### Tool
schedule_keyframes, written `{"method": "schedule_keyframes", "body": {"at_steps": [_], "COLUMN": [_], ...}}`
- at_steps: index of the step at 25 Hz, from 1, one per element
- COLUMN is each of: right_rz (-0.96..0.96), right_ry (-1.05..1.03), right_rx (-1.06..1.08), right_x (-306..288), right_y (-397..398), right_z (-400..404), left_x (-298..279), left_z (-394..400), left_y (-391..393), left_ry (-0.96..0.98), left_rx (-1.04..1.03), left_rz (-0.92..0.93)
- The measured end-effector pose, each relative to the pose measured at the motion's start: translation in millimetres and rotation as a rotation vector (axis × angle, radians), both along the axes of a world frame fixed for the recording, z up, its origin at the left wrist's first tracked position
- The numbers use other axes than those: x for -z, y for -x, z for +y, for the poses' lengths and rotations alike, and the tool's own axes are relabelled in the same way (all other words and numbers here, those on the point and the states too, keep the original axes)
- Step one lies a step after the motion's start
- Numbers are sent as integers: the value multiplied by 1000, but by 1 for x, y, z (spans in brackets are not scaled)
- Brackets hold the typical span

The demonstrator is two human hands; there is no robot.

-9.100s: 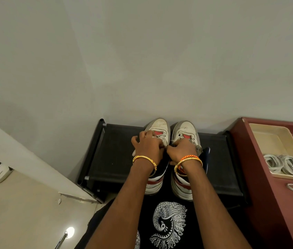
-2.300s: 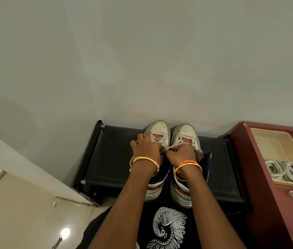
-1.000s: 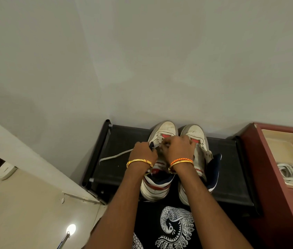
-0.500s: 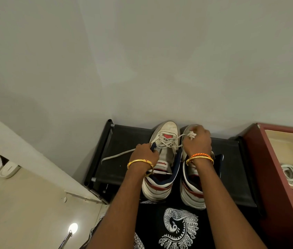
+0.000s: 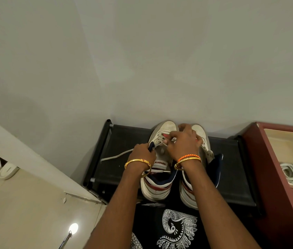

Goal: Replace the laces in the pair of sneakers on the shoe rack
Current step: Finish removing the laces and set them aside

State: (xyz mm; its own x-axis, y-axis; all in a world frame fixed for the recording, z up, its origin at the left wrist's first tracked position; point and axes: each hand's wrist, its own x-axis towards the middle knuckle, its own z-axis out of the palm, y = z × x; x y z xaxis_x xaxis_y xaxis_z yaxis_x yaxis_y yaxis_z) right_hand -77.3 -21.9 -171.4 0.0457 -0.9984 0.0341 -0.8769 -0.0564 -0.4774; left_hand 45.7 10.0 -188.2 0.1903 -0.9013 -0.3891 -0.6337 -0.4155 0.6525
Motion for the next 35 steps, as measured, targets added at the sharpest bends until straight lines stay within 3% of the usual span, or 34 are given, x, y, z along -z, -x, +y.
{"method": "schedule_keyframes", "body": {"at_steps": [6, 10, 14, 15, 16, 18, 20, 21, 23, 27, 29, 32, 35], "right_rz": [-596, -1400, -1954, -1968, -1812, -1092, -383, -155, 43, -54, -232, -591, -661], "right_ry": [269, 115, 25, 22, 33, 74, 70, -18, -271, -409, -292, -14, 24], "right_rx": [454, 725, 889, 890, 842, 586, 169, 18, -94, -129, -74, 186, 185], "right_x": [-18, -23, -22, -22, -22, -20, -17, -18, -23, -32, -33, -34, -35], "right_y": [39, 56, 59, 59, 59, 54, 43, 37, 30, 34, 37, 52, 55], "right_z": [-16, -27, -35, -35, -33, -27, -18, -15, -12, -10, -11, -19, -21], "left_x": [-2, -2, -1, -1, -1, -1, -3, -3, -4, -6, -7, -8, -9], "left_z": [0, -1, -1, -1, -1, -1, -1, -1, -1, -1, -1, -1, -1], "left_y": [-2, 0, 1, 0, 0, 0, -1, -1, 0, 1, 1, 2, 7], "left_ry": [-27, -47, -71, -72, -73, -67, -60, -59, -64, -79, -86, -67, 55], "left_rx": [-31, -31, -27, -28, -27, -20, -20, -22, -26, -37, -47, -56, -17], "left_rz": [12, -1, -52, -59, -62, -65, -66, -63, -53, -44, -40, -43, -188]}}
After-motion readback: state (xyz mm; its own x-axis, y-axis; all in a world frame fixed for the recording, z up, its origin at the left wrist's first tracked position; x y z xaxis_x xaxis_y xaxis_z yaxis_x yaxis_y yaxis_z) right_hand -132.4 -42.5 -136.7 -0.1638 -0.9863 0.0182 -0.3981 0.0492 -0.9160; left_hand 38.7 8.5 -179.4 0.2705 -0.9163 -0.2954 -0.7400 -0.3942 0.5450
